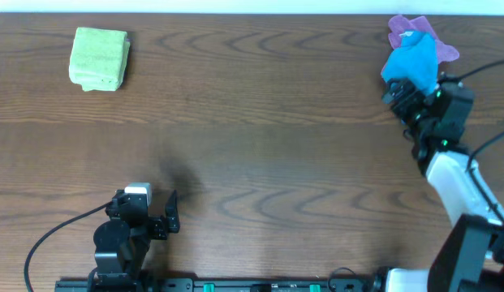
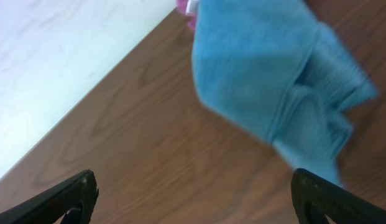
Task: Fold the cloth
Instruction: 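Reach the right gripper to the blue cloth and grasp it, then pull the blue cloth left and drop it mid-table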
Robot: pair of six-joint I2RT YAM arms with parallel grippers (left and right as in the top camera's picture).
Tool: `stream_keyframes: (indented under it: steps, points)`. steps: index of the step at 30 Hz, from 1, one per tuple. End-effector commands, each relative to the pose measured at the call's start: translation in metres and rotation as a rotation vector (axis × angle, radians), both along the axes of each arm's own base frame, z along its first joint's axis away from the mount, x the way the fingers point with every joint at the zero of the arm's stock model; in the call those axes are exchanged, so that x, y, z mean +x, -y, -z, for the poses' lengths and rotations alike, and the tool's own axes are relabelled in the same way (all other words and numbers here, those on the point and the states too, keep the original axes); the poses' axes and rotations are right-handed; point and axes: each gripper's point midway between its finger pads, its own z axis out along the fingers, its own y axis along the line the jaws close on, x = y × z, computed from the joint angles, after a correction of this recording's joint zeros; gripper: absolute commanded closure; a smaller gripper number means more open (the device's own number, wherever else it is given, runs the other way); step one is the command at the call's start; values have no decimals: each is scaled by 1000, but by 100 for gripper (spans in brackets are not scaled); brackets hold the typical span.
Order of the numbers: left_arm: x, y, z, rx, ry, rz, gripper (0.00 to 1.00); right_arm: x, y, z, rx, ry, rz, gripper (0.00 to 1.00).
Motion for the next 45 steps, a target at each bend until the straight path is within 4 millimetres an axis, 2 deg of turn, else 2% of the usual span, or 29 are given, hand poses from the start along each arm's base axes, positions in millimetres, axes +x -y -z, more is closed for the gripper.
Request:
stream_keyframes:
  steps: [1, 5, 8, 12, 19, 20, 21, 24, 26, 28, 29, 31, 33, 36, 39, 41, 42, 43, 45]
  points:
    - [0, 0, 3, -1, -3, -3, 5, 14, 24, -4, -135, -27, -15, 1]
    - [0, 0, 3, -1, -3, -3, 4, 22, 42, 15, -234, -122, -28, 1]
    - [0, 0, 3, -1, -3, -3, 5, 29, 45, 46, -278, -195, -81, 1]
    - [0, 0, 3, -1, -3, -3, 5, 32, 54, 77, -290, -254, -54, 1]
    - [0, 0, 3, -1, -3, -3, 5, 41, 63, 100, -299, -296, -37, 3]
    - [0, 0, 3, -1, -3, -3, 5, 42, 63, 102, -301, -299, -35, 7]
    - [0, 0, 3, -1, -3, -3, 4, 42, 63, 103, -301, -300, -36, 16]
    - [0, 0, 3, -1, -3, -3, 5, 42, 63, 104, -301, -302, -35, 49]
    - [0, 0, 3, -1, -3, -3, 5, 41, 63, 104, -300, -304, -35, 67]
    - [0, 0, 3, -1, -3, -3, 5, 40, 63, 105, -297, -311, -37, 90]
    - [0, 0, 3, -1, -3, -3, 5, 39, 63, 106, -295, -315, -38, 97]
    - [0, 0, 3, -1, -3, -3, 5, 37, 59, 108, -274, -323, -42, 99]
    - [0, 0, 3, -1, -3, -3, 5, 37, 50, 107, -245, -324, -74, 99]
    - [0, 0, 3, -1, -3, -3, 5, 44, 20, 93, -168, -288, -180, 99]
    - [0, 0, 3, -1, -3, -3, 5, 54, -22, 54, -102, -210, -312, 99]
    - [0, 0, 3, -1, -3, -3, 4, 57, -59, 18, -75, -147, -412, 99]
    - [0, 0, 3, -1, -3, -3, 4, 56, -76, 2, -66, -121, -455, 99]
    - [0, 0, 3, -1, -3, -3, 5, 53, -101, -19, -58, -86, -517, 99]
    - [0, 0, 3, -1, -3, -3, 5, 45, -136, -44, -54, -40, -598, 98]
